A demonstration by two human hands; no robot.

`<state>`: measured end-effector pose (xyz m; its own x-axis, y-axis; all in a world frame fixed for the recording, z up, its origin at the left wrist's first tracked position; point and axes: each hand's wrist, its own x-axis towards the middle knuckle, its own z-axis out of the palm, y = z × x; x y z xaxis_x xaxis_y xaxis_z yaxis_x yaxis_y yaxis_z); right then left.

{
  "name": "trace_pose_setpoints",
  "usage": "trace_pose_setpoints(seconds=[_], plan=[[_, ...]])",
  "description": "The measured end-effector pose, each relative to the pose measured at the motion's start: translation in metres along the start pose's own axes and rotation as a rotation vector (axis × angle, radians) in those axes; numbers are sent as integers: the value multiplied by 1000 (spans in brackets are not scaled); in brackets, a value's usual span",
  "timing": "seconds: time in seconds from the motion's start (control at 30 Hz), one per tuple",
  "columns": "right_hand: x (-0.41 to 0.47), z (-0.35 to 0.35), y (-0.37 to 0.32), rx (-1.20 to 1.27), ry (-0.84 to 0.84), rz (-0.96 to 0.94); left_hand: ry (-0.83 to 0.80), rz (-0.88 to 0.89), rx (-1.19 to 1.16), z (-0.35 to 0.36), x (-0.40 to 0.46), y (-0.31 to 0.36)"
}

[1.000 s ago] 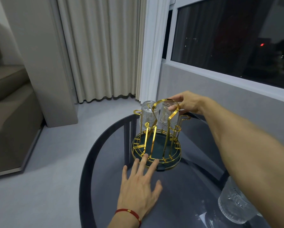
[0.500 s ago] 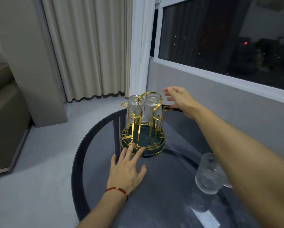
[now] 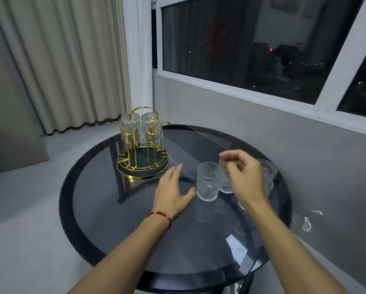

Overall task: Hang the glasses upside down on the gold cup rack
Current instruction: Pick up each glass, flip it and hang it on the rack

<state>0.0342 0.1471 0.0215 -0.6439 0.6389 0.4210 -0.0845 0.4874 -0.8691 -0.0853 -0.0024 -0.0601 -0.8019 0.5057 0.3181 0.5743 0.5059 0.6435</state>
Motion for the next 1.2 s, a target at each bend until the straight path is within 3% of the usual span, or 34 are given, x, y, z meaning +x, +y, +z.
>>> trace_pose_setpoints(seconds=[0.2, 0.53, 0.73, 0.87, 1.0, 1.1, 1.2], plan=[[-31, -2, 15, -93, -21, 90, -83, -114, -362, 36, 16, 50], [-29, -1, 36, -91, -100, 249, 96, -175, -288, 36, 22, 51], [-31, 34, 37, 144, -307, 497, 253, -297, -462, -8, 13, 25], [-19, 69, 28, 622, -430, 768, 236, -365, -693, -28, 7, 7], [-11, 92, 27, 809, -452, 764, 186, -363, -833, -45, 8, -11], [-2, 108, 24, 713, -366, 654, 188, -280, -735, -58, 11, -37], [8, 109, 14, 405, -229, 434, 230, -180, -176, -58, 12, -75]])
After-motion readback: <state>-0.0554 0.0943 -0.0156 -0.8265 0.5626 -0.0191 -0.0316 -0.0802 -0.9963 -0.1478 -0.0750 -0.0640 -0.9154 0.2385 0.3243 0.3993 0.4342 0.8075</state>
